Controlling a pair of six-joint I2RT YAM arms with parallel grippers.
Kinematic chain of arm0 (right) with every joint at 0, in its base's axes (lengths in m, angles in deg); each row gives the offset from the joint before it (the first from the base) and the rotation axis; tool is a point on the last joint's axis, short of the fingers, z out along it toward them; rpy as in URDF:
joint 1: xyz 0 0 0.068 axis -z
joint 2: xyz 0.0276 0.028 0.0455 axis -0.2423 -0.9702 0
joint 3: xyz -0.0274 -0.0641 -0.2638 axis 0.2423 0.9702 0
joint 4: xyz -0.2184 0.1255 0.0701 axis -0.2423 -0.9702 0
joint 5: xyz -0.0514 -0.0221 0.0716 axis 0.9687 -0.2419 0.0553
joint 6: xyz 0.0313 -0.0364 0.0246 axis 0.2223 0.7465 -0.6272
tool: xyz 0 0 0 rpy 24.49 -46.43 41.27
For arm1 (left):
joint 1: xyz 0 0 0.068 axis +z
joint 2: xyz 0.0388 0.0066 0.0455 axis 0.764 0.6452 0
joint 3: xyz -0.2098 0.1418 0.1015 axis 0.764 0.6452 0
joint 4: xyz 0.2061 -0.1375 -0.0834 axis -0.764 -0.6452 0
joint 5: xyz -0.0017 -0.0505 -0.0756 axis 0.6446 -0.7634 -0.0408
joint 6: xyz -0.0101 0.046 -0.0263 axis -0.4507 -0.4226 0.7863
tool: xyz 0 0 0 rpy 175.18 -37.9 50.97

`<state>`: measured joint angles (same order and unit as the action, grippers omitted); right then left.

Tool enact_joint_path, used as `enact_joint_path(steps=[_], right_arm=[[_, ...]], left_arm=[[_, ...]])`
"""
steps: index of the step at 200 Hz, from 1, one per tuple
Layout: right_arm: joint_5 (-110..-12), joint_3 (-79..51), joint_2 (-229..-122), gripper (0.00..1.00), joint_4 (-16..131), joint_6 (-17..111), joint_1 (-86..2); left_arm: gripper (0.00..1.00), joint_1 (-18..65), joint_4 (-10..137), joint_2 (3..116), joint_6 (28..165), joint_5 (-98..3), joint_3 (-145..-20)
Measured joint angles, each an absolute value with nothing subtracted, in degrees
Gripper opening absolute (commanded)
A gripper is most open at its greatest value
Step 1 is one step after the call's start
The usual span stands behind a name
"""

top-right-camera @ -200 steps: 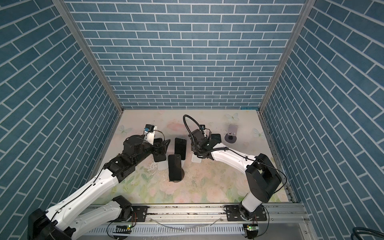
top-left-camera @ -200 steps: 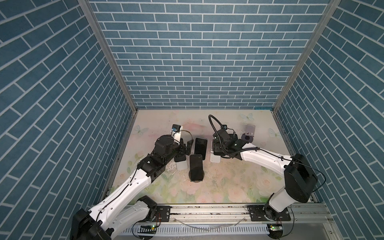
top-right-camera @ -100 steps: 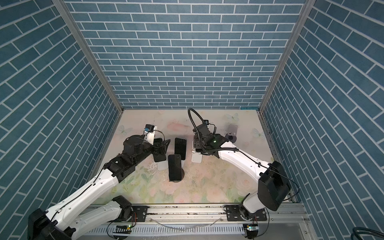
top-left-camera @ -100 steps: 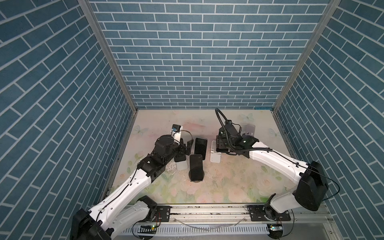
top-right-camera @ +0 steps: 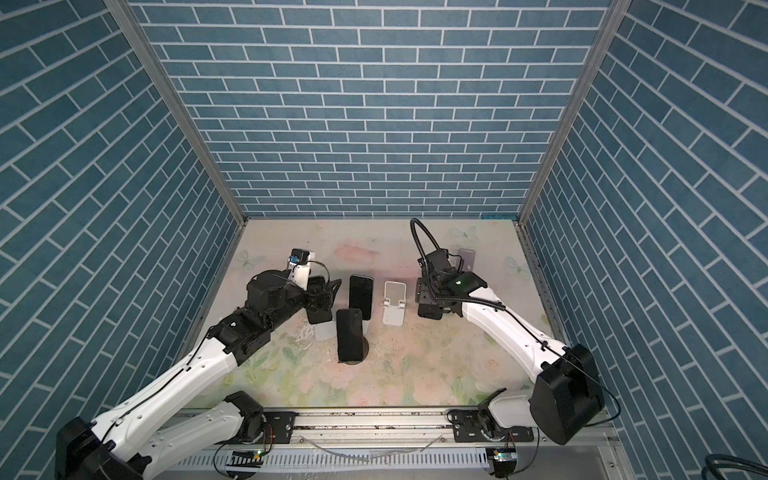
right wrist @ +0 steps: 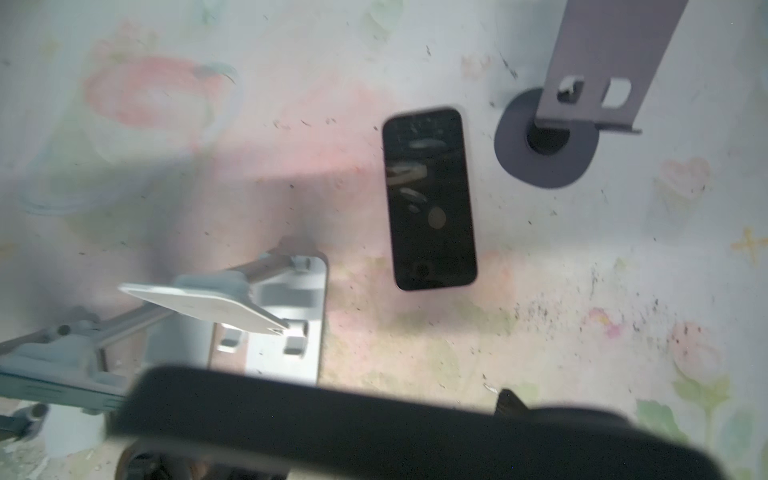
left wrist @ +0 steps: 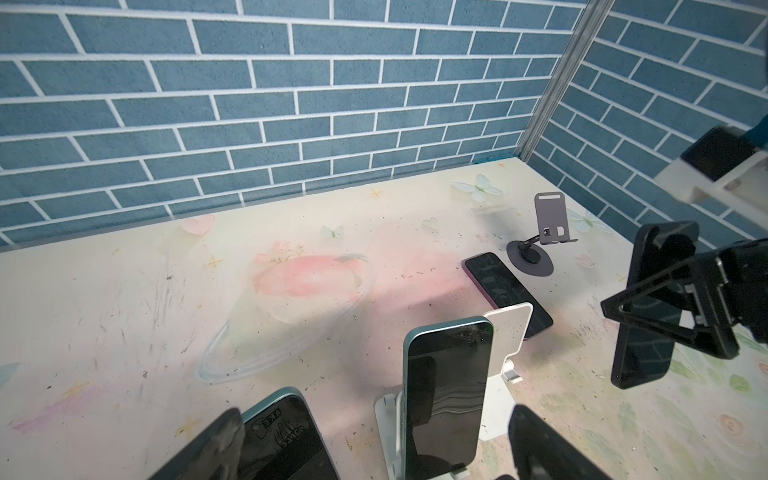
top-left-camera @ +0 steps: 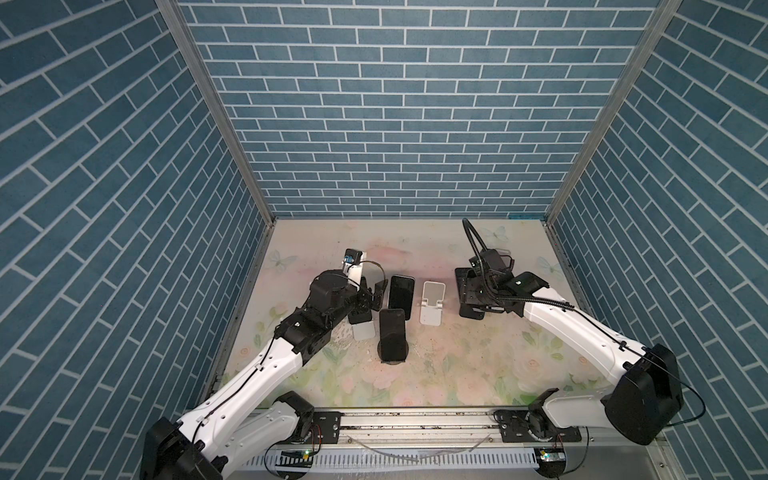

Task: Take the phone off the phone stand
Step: 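Lift the black phone off the white stand toward the robot, then lower the black phone with the right gripper flat onto the table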

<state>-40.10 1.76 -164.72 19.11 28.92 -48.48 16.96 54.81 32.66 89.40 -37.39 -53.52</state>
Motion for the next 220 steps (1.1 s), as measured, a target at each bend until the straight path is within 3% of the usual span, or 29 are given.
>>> enact_joint_path(steps=[114,220], right_arm=[[-47.6,15.0,-166.0,0.38,20.4,28.7,-45.7],[-48.9,17.0,-169.6,0.39,23.5,27.7,-45.6]], left_arm=[[1.0,17.0,54.9,33.1,89.7,-38.0,-53.5],[1.0,17.0,55.2,34.4,89.9,-38.2,-53.5]])
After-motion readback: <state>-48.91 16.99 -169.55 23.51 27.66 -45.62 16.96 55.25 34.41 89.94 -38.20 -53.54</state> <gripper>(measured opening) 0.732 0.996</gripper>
